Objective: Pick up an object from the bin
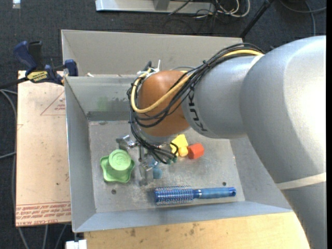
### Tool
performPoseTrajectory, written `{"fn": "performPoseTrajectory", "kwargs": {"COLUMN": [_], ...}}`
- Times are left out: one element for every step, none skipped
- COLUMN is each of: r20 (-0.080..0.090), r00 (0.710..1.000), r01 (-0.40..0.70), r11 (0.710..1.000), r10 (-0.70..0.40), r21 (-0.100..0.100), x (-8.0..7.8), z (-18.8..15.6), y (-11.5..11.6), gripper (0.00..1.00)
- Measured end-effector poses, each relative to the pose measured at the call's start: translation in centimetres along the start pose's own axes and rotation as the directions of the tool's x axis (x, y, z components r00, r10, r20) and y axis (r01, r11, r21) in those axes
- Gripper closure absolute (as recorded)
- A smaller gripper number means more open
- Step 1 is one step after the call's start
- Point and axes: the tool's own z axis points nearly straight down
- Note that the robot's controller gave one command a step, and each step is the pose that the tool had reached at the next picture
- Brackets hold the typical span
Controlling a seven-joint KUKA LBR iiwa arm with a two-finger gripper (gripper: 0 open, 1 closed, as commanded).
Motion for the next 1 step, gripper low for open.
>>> {"fn": "performPoseTrajectory", "kwargs": {"r20": [0.004], "r00": [0.917], "r01": [0.399], "r11": [0.917], "r10": [-0.399], "r21": [0.002], "x": [-5.49], "z": [0.75], "y": [2.72], "gripper": [0.00]}}
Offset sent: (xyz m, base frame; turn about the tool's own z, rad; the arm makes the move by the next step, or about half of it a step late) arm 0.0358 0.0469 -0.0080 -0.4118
